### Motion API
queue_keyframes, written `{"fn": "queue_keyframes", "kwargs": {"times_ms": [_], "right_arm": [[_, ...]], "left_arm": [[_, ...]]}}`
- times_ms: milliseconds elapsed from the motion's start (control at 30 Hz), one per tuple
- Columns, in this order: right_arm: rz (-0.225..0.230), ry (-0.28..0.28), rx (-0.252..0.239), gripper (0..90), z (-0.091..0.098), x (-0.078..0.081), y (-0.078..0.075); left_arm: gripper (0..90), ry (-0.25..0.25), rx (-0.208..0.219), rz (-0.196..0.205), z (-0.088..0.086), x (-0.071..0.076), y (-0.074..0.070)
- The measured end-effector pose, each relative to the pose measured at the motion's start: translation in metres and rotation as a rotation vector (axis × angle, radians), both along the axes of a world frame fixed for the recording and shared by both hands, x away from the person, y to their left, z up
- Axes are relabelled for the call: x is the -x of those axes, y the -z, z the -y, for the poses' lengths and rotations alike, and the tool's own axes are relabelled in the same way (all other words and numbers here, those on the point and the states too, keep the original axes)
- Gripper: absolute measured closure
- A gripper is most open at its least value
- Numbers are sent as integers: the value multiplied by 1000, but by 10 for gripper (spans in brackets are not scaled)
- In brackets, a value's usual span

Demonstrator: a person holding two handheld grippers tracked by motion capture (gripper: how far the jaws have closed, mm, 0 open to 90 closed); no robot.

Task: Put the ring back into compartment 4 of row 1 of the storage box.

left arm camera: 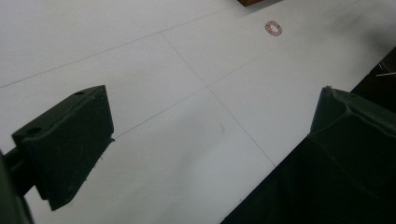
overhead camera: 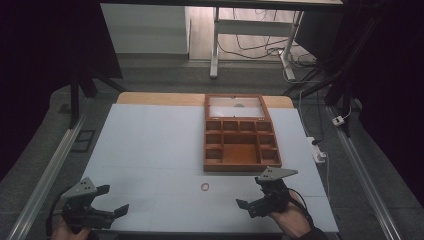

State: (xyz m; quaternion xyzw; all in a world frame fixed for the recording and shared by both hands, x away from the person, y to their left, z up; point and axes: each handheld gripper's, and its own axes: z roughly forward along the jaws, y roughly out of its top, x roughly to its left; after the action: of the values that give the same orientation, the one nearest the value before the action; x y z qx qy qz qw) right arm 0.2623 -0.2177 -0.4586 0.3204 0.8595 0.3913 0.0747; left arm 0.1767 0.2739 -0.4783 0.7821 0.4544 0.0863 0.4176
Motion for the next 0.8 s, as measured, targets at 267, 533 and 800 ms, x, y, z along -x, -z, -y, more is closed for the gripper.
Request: {"fn": "queue_keyframes", "kwargs": {"times_ms": [267,533,800], "right_arm": [[-10,-26,37,0,-18,-7,7],[-51,-97,24,0,-39,-11,13],[-41,-130,44,0,-59,-16,20]], "left_arm": [[0,1,-1,1,0,0,0],[0,5,1,2,0,0,0],[0,2,6,3,-1,0,0]]}}
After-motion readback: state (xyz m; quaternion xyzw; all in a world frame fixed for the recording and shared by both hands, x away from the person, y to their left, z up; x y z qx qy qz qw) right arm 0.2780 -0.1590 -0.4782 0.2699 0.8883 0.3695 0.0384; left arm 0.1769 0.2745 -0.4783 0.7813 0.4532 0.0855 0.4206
